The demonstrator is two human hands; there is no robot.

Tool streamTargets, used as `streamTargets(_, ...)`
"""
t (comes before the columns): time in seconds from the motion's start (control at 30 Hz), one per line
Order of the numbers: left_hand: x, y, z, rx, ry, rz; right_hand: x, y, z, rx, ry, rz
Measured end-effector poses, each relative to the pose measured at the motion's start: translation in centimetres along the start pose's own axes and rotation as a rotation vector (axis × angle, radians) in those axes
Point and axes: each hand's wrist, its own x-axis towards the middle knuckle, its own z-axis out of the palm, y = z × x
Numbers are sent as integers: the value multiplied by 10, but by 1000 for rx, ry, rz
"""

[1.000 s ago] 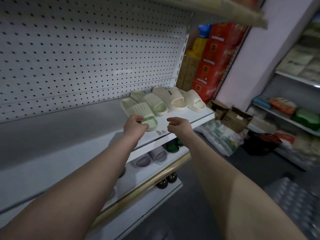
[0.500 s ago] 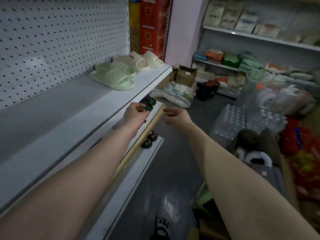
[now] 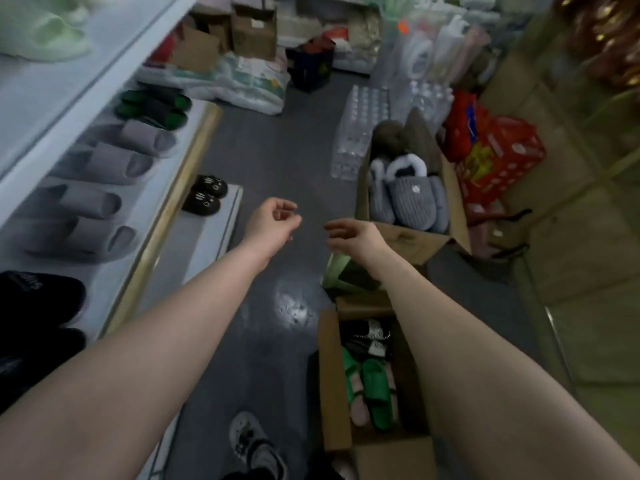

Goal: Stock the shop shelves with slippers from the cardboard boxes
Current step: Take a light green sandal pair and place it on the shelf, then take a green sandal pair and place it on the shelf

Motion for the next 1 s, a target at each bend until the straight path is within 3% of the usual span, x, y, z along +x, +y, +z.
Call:
streamTargets(0.47, -106, -99, 198, 275, -327, -69, -127, 237, -97, 72, 38, 332)
streamTargets(0.73, -109, -212, 271, 462, -478, -192, -143, 399, -85, 244, 132, 567)
streamTargets(1.0, -56, -348, 313, 718, -570, -268, -108, 522, -40, 312, 154, 722)
